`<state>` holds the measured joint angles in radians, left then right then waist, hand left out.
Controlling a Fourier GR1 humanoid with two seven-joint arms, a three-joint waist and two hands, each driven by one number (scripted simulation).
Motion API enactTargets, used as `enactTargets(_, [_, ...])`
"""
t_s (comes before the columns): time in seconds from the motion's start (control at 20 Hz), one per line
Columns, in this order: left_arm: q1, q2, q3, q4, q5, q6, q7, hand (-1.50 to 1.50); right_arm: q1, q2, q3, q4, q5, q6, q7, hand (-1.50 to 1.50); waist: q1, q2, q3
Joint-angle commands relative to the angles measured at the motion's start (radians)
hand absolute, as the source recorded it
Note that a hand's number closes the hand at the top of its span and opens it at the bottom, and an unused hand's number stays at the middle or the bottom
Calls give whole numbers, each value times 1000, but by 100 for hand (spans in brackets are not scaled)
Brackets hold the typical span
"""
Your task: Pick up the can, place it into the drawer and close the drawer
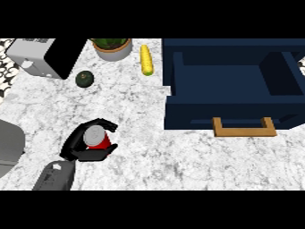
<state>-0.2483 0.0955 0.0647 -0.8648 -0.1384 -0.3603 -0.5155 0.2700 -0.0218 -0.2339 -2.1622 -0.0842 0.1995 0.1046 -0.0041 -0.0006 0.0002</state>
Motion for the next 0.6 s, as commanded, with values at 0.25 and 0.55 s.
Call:
enactTargets(0.25, [74, -65, -52, -166, 54, -48, 115, 150, 32, 17, -27, -92, -38, 7, 60, -150, 2, -1, 0])
enactTargets(0.55, [48, -93, 77, -249, 121, 132, 185, 150, 39, -9, -67, 24, -34, 46, -53, -150, 9, -3, 1])
